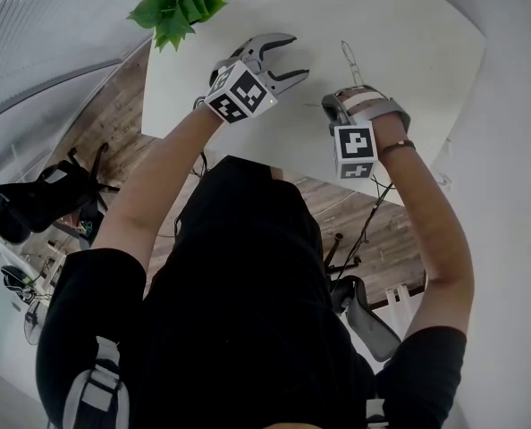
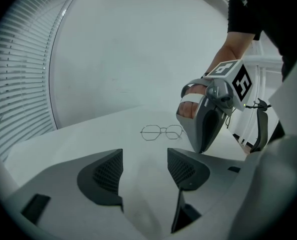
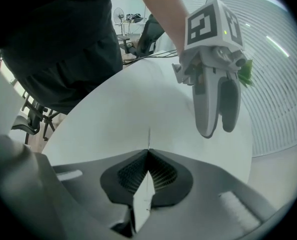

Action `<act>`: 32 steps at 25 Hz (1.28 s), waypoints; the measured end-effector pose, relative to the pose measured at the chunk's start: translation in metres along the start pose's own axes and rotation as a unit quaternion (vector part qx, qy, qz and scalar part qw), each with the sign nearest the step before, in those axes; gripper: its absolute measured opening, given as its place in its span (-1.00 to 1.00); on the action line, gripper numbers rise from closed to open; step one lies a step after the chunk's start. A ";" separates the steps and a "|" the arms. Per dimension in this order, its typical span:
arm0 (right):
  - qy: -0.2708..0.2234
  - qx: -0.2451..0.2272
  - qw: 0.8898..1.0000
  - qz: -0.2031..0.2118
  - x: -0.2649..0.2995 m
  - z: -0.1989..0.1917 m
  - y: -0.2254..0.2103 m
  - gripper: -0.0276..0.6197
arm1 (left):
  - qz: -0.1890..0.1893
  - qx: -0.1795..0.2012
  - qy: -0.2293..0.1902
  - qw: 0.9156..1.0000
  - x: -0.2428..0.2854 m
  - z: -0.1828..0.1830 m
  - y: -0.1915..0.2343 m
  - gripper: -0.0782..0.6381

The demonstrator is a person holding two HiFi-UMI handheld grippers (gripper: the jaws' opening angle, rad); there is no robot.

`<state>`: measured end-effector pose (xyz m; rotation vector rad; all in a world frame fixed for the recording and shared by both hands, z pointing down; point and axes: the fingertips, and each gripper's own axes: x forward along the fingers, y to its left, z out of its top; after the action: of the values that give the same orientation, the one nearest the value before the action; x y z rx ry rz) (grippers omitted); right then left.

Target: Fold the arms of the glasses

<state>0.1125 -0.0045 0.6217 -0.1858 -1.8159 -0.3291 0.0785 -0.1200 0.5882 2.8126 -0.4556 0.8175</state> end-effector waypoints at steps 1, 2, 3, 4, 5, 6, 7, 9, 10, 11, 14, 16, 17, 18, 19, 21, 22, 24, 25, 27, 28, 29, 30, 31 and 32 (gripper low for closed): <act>-0.002 0.003 1.000 -0.001 0.000 0.000 -0.001 -0.88 | -0.002 0.000 -0.001 1.000 0.001 0.000 0.000 0.01; -0.004 0.006 1.000 -0.002 0.001 0.000 -0.002 -0.88 | -0.003 -0.001 -0.002 1.000 0.002 0.001 0.000 0.01; -0.005 0.008 1.000 -0.002 0.001 0.001 -0.002 -0.88 | -0.004 -0.002 -0.003 1.000 0.002 0.001 0.000 0.01; -0.007 0.010 1.000 -0.003 0.001 0.002 -0.003 -0.88 | -0.005 -0.003 -0.003 1.000 0.002 0.001 0.000 0.01; -0.009 0.011 1.000 -0.004 0.000 0.003 -0.003 -0.88 | -0.006 -0.003 -0.004 1.000 0.002 0.001 -0.001 0.01; -0.012 0.012 1.000 -0.005 0.000 0.005 -0.002 -0.88 | -0.007 -0.004 -0.004 1.000 0.001 0.002 -0.001 0.01; -0.014 0.011 1.000 -0.007 0.000 0.007 -0.001 -0.88 | -0.007 -0.004 -0.005 1.000 0.001 0.002 -0.001 0.01; -0.016 0.006 1.000 -0.009 0.000 0.009 0.002 -0.88 | -0.008 -0.004 -0.010 1.000 0.002 0.006 -0.001 0.01; -0.016 0.003 1.000 -0.010 0.000 0.010 0.004 -0.88 | -0.009 -0.004 -0.013 1.000 0.004 0.008 -0.001 0.01; -0.017 0.000 1.000 -0.010 0.000 0.012 0.005 -0.88 | -0.010 -0.002 -0.014 1.000 0.006 0.011 0.000 0.01; -0.022 -0.010 1.000 -0.011 -0.001 0.015 0.008 -0.88 | -0.021 0.006 -0.016 1.000 0.017 0.021 0.002 0.01; -0.026 -0.015 0.999 -0.012 -0.004 0.017 0.008 -0.88 | -0.035 0.020 -0.011 0.999 0.028 0.027 0.000 0.00; -0.028 -0.018 0.999 -0.012 -0.005 0.017 0.009 -0.88 | -0.044 0.031 -0.006 0.999 0.033 0.028 -0.001 0.00; -0.030 -0.023 0.999 -0.012 -0.006 0.018 0.010 -0.88 | -0.052 0.043 0.000 0.998 0.038 0.028 -0.003 -0.01; -0.032 -0.028 0.999 -0.011 -0.006 0.019 0.011 -0.88 | -0.062 0.055 0.006 0.997 0.043 0.028 -0.004 -0.02; -0.035 -0.040 0.999 -0.010 -0.007 0.020 0.013 -0.88 | -0.079 0.073 0.016 0.994 0.050 0.026 -0.005 -0.10; -0.036 -0.046 0.998 -0.009 -0.007 0.020 0.015 -0.88 | -0.085 0.080 0.021 0.993 0.052 0.024 -0.006 -0.14; -0.036 -0.056 0.998 -0.007 -0.008 0.021 0.017 -0.88 | -0.095 0.093 0.032 0.991 0.056 0.020 -0.007 -0.20; -0.036 -0.061 0.997 -0.005 -0.008 0.021 0.019 -0.88 | -0.099 0.101 0.037 0.989 0.057 0.017 -0.008 -0.22; -0.035 -0.067 0.997 -0.003 -0.008 0.020 0.021 -0.88 | -0.106 0.112 0.044 0.987 0.058 0.013 -0.010 -0.31; -0.035 -0.069 0.997 -0.001 -0.008 0.020 0.022 -0.88 | -0.108 0.115 0.045 0.986 0.058 0.011 -0.011 -0.38; -0.035 -0.070 0.997 -0.001 -0.008 0.020 0.023 -0.88 | -0.110 0.117 0.044 0.986 0.058 0.010 -0.013 -0.45; -0.035 -0.070 0.997 -0.001 -0.008 0.019 0.024 -0.88 | -0.112 0.119 0.043 0.986 0.057 0.009 -0.015 -0.51; -0.035 -0.071 0.997 -0.002 -0.009 0.019 0.025 -0.88 | -0.113 0.121 0.042 0.985 0.057 0.009 -0.017 -0.56; -0.035 -0.070 0.997 -0.003 -0.009 0.019 0.025 -0.88 | -0.114 0.124 0.042 0.985 0.057 0.008 -0.018 -0.57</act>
<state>0.1050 0.0252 0.6118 -0.2923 -1.8631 -0.4608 0.1343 -0.1186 0.6108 2.9625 -0.0176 0.9966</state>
